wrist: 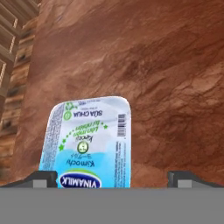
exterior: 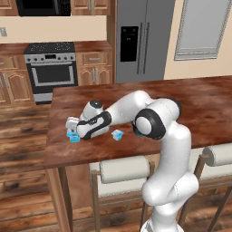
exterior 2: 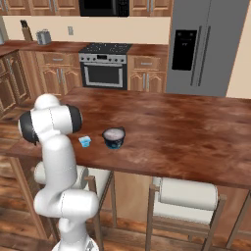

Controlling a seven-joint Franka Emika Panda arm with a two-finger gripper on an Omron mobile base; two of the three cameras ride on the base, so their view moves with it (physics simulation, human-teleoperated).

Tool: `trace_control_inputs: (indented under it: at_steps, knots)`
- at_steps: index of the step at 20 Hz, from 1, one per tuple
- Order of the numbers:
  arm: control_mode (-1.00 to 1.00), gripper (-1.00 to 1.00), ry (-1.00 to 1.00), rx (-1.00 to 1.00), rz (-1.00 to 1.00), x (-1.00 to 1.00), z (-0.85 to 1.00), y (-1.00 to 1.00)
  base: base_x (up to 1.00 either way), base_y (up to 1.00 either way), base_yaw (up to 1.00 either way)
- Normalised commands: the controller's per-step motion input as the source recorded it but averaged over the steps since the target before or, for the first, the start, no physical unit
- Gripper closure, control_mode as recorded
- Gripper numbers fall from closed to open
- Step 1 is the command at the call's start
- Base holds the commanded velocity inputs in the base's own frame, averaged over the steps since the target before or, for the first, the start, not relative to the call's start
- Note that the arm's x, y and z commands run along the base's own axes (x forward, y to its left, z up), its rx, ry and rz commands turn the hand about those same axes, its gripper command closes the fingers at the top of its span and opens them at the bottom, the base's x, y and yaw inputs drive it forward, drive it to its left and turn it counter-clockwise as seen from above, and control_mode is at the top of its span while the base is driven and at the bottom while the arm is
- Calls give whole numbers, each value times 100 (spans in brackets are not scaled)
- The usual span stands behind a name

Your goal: Stack the yogurt containers by placing the smaller containers on top of the larger containers.

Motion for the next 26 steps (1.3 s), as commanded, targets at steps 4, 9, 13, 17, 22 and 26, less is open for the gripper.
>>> trace_control_inputs:
  at_steps: [4,9,13,17,22,26]
  knots:
    - [-100,-100,0,0,0,0,0,0,0,0,0]
    - [-100,-100,0,0,0,6,-5,0,0,0,0]
    - [-100,-100,0,0,0,9,-15,0,0,0,0]
    - [-100,-100,0,0,0,14,-17,0,0,0,0]
    - [-100,-100,0,0,0,13,-12,2,0,0,0]
    - [-100,-100,0,0,0,11,-6,3,0,0,0]
